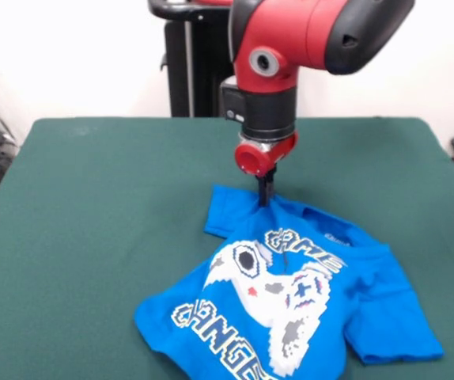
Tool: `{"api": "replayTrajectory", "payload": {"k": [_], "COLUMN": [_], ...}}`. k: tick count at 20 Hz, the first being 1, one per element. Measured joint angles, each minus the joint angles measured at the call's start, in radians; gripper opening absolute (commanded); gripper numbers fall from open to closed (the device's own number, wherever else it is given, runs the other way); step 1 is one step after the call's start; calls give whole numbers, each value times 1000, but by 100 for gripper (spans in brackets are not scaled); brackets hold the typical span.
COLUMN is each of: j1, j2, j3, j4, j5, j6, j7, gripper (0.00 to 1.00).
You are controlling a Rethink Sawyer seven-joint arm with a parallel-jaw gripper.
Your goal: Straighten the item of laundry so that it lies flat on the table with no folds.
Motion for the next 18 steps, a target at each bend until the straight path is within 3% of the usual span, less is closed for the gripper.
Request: {"api": "replayTrajectory", "payload": {"k": [18], "j1": [10], "j2": [-46], "j3": [59], "j4": [105], "j5": [-62], "j6": [0], "j7": [-18], "gripper": [0]}}
